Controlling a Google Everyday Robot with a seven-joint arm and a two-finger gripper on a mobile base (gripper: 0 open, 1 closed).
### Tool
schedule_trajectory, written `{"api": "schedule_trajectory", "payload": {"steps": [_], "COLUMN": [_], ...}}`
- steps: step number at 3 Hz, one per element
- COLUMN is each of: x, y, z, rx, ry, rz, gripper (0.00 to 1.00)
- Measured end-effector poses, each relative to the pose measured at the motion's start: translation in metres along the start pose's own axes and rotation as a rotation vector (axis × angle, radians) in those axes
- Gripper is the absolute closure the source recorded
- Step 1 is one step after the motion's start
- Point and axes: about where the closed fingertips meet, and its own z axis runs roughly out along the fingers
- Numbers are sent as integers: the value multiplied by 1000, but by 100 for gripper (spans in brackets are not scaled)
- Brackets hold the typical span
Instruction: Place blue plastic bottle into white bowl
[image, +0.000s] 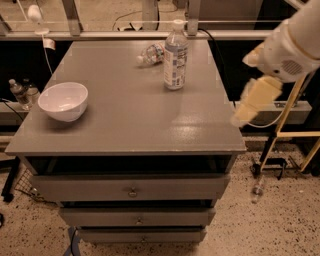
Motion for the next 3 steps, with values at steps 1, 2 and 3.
{"api": "schedule_trajectory", "payload": {"steps": [1,2,3], "x": [-48,-48,-62], "y": [-55,-54,-77], "z": [54,54,61], "rx": [51,48,76], "ry": [-177,-175,-213], "rz": [63,62,95], "gripper": [0,0,0]}}
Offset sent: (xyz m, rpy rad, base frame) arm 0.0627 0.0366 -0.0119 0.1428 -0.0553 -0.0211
